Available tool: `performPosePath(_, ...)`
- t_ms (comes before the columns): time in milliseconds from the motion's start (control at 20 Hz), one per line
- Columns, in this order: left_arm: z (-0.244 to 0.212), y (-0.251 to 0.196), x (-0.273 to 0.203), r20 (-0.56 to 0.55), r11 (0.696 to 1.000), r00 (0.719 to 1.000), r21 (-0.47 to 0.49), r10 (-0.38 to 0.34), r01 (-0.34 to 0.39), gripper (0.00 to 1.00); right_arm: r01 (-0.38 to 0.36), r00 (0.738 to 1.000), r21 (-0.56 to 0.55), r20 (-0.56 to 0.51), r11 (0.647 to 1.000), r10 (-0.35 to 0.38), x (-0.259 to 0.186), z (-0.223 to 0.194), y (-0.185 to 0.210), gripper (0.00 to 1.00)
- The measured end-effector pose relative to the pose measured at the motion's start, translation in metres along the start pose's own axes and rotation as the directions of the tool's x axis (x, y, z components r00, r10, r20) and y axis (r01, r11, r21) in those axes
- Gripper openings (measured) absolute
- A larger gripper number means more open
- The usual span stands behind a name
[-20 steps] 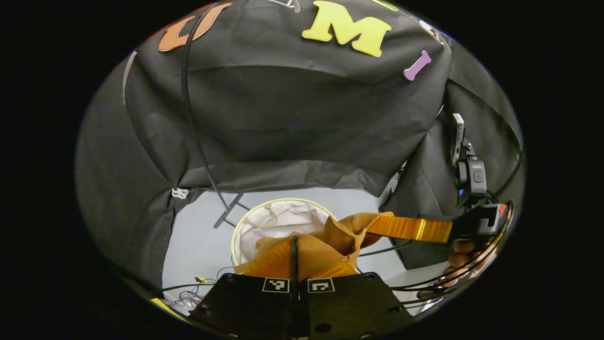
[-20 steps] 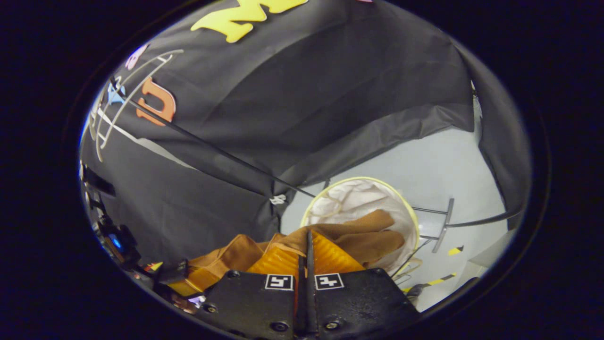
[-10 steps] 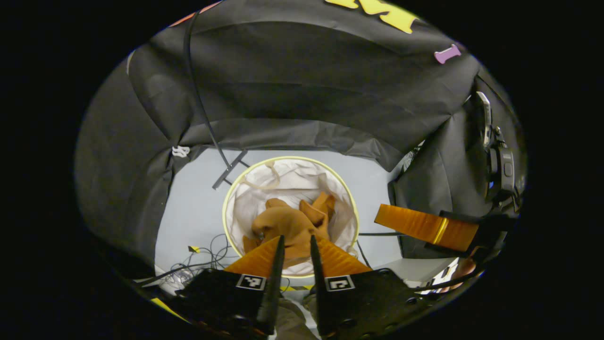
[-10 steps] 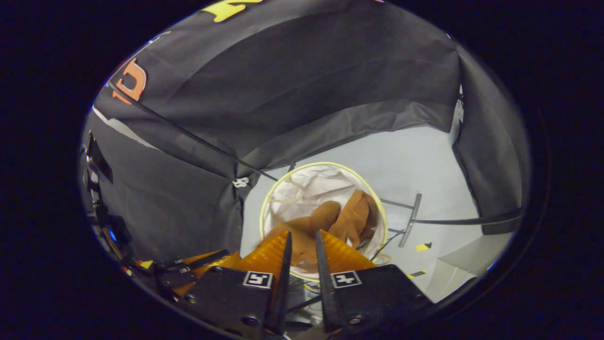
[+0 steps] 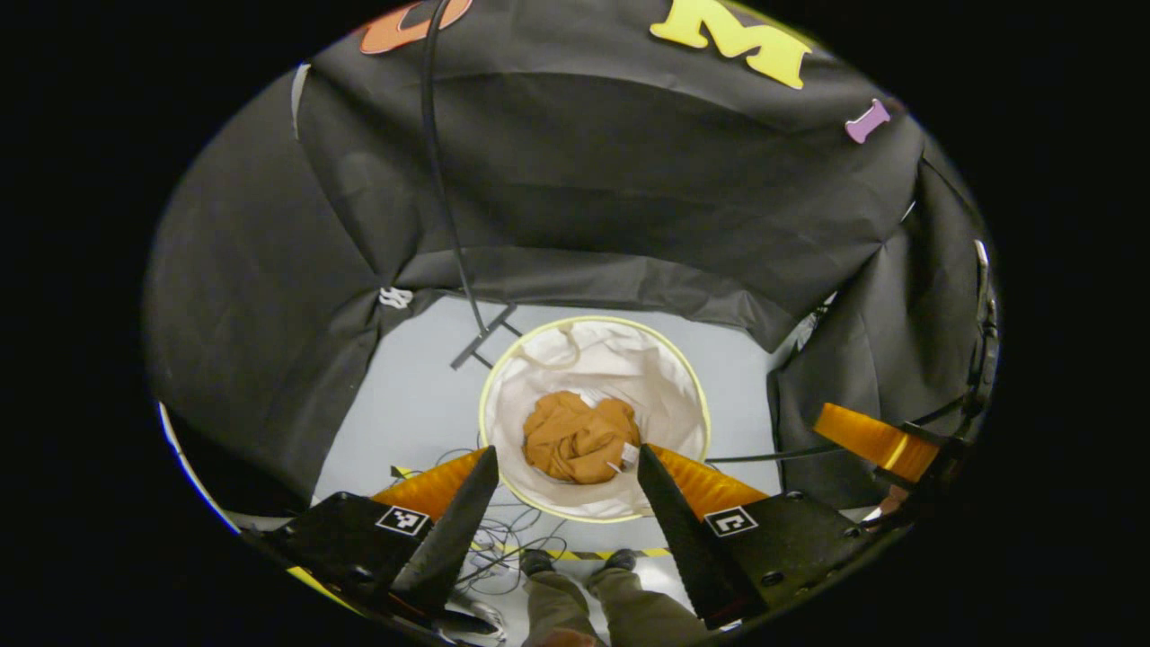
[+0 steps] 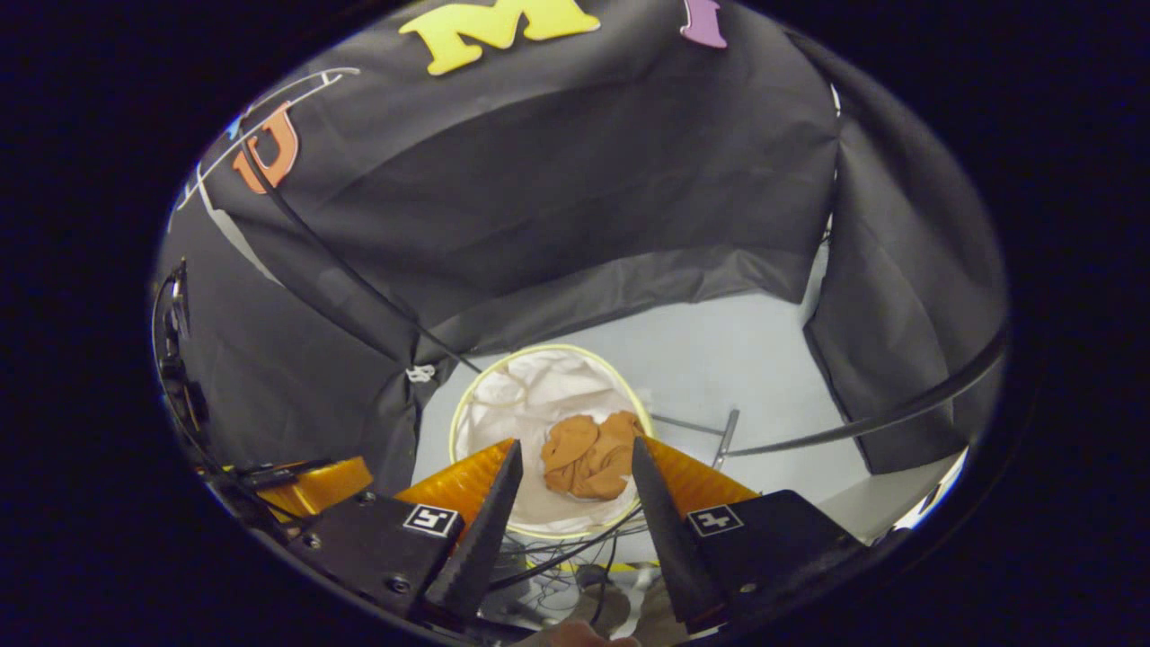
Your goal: Grasp the clothes on the hanger with both hands and then place them into the laundry hamper below.
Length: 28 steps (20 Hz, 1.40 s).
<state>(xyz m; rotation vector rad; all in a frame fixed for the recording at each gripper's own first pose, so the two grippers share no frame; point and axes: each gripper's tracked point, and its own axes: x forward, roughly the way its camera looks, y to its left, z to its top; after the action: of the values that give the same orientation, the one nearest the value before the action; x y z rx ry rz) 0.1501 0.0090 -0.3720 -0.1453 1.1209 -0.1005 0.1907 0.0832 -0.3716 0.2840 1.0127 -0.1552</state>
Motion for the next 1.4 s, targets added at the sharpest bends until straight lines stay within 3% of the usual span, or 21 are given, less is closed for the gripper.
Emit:
performPosePath(200,0.012,-0.006,-0.047,0.134,0.998,0.991,0.057,0.000,-0.008,1.00,-0.004,0.994,0.007,0.105,1.000,0.003,-0.058,0.003,-0.009,0.78)
performPosePath(250,0.014,-0.010,-0.058,0.176,0.997,0.984,0.081,-0.014,0.000,0.97,-0.025,0.990,0.010,0.137,1.000,0.023,-0.074,0.004,-0.006,0.79)
performPosePath(400,0.011,-0.019,-0.095,0.266,0.994,0.964,0.113,-0.032,0.001,1.00,-0.034,0.971,-0.050,0.233,0.998,0.045,-0.115,0.015,-0.005,0.79)
performPosePath(500,0.027,-0.026,-0.122,0.339,0.992,0.940,0.123,-0.037,-0.005,0.92,-0.039,0.952,-0.086,0.299,0.996,0.063,-0.148,0.024,-0.001,0.79)
performPosePath(550,0.035,-0.029,-0.141,0.380,0.992,0.924,0.127,-0.039,-0.010,0.97,-0.040,0.940,-0.102,0.335,0.994,0.072,-0.167,0.027,-0.002,0.79)
performPosePath(750,0.050,-0.037,-0.216,0.519,0.987,0.853,0.152,-0.044,-0.042,0.97,-0.053,0.875,-0.165,0.468,0.985,0.126,-0.244,0.050,0.009,0.84)
performPosePath(800,0.055,-0.039,-0.232,0.556,0.986,0.829,0.158,-0.052,-0.044,1.00,-0.060,0.859,-0.174,0.493,0.983,0.140,-0.261,0.053,0.013,1.00)
performPosePath(950,0.065,-0.049,-0.278,0.649,0.985,0.756,0.171,-0.089,-0.031,0.97,-0.084,0.799,-0.202,0.571,0.976,0.187,-0.300,0.065,0.015,0.99)
performPosePath(1000,0.066,-0.054,-0.291,0.668,0.983,0.736,0.181,-0.106,-0.022,0.92,-0.087,0.779,-0.211,0.595,0.974,0.199,-0.319,0.069,0.017,0.99)
performPosePath(1100,0.066,-0.064,-0.309,0.707,0.980,0.696,0.199,-0.124,-0.028,0.94,-0.094,0.739,-0.226,0.637,0.969,0.220,-0.346,0.074,0.023,0.99)
performPosePath(1250,0.075,-0.063,-0.322,0.756,0.978,0.645,0.197,-0.110,-0.065,1.00,-0.107,0.727,-0.248,0.641,0.963,0.247,-0.349,0.062,0.021,1.00)
performPosePath(1300,0.077,-0.061,-0.326,0.769,0.979,0.631,0.190,-0.100,-0.077,0.92,-0.114,0.718,-0.254,0.647,0.960,0.257,-0.357,0.062,0.022,1.00)
performPosePath(1400,0.080,-0.059,-0.332,0.801,0.979,0.594,0.172,-0.075,-0.108,0.92,-0.113,0.688,-0.269,0.673,0.956,0.271,-0.377,0.066,0.018,1.00)
